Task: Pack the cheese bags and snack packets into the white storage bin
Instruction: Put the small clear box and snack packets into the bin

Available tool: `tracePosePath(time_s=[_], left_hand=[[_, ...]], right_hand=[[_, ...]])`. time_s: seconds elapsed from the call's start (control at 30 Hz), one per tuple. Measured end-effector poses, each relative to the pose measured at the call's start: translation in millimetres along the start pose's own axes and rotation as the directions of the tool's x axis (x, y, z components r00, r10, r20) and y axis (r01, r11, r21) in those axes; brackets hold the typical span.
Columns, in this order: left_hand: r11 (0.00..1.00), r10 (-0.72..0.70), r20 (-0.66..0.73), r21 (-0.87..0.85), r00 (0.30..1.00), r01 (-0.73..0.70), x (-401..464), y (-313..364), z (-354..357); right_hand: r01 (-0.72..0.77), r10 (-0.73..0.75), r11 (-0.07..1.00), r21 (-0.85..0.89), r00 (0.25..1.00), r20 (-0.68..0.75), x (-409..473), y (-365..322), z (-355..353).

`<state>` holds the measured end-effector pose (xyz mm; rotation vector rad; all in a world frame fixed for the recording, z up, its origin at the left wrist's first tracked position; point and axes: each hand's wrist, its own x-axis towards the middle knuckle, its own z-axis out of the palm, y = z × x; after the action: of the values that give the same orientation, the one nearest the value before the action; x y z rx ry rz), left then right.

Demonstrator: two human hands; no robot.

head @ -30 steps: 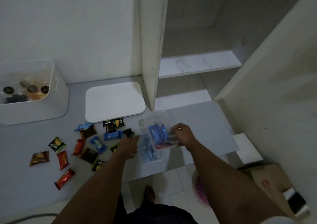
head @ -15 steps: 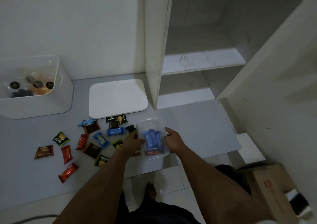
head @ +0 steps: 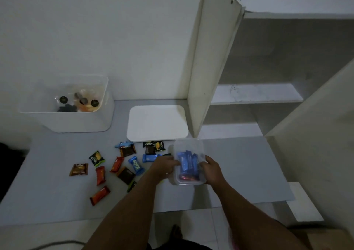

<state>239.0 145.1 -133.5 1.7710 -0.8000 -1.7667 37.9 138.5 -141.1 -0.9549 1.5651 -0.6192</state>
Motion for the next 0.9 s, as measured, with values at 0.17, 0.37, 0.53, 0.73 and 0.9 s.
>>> tracePosePath(time_s=[0.17, 0.37, 0.53, 0.73, 0.9], left_hand=[[0.977, 0.101, -0.191, -0.168, 0.976, -0.134, -15, 35, -47], [0.938, 0.194, -0.390, -0.195, 0.900, -0.287, -52, 94, -145], [0.933, 0.203, -0.506, -0.159, 0.838, -0.322, -67, 143, -243], [0.974, 0.156, -0.491, -0.071, 0.857, -0.217, -57, 167, -351], [0.987, 0.107, -0.438, -0.064, 0.893, -0.149, -26, 175, -406]], right_hand=[[0.167, -0.169, 0.982, -0.092, 0.985, -0.020, 15, -52, 44], [0.288, -0.277, 0.950, -0.121, 0.956, 0.100, 25, -159, 133], [0.284, -0.246, 0.948, -0.142, 0.940, 0.238, 19, -257, 218], [0.177, -0.087, 0.944, -0.277, 0.947, 0.309, 28, -317, 307], [0.005, 0.092, 0.943, -0.332, 0.957, 0.276, 53, -339, 361]])
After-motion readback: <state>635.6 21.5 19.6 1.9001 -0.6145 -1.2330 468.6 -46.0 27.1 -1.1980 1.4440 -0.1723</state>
